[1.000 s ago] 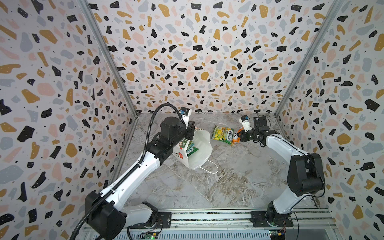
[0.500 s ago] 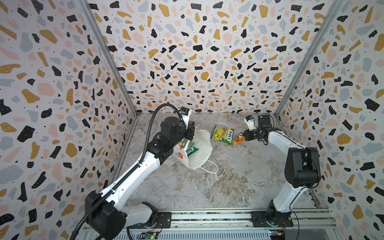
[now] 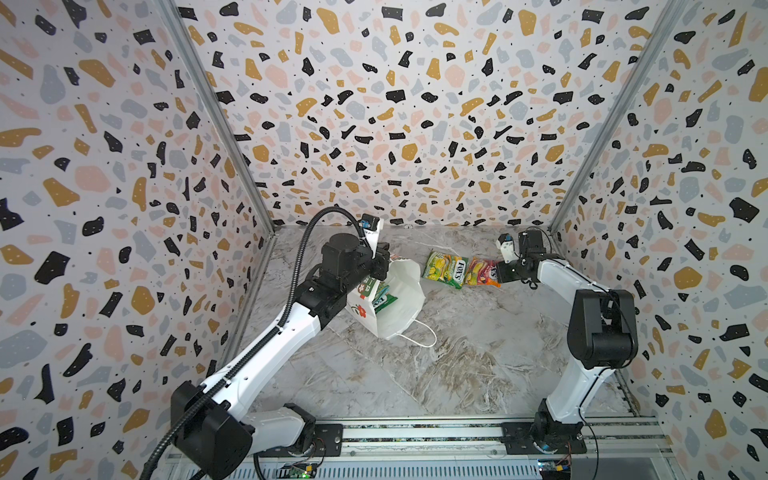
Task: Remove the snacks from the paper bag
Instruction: 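Place the orange packet on the table beside the green packet, release, then move the open right gripper back toward the bag's mouth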
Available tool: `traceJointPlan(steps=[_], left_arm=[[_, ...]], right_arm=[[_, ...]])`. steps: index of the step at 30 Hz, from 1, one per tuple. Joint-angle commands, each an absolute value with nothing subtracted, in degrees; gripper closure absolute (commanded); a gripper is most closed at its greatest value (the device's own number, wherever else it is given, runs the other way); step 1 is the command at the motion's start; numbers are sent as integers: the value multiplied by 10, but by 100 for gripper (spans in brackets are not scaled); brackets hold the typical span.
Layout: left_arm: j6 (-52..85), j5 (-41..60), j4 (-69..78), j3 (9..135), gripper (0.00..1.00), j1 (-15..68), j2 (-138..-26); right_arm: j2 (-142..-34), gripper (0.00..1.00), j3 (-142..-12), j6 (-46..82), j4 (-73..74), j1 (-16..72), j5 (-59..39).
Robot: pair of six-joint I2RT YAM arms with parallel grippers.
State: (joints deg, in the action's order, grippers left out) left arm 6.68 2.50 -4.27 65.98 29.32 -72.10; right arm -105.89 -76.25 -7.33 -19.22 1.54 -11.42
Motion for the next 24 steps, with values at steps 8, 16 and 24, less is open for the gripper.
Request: traceJointPlan(steps=[8, 16, 24], left_arm=[[62, 25, -18, 659, 100, 294, -723], [63, 26, -19, 660, 100, 294, -722], [62, 30, -19, 660, 100, 294, -721]], right_arm=[[-1095, 67, -821, -56, -185, 5, -69], [-1052, 42, -790, -28, -149, 5, -15], [-935, 38, -697, 16, -88, 7, -105]])
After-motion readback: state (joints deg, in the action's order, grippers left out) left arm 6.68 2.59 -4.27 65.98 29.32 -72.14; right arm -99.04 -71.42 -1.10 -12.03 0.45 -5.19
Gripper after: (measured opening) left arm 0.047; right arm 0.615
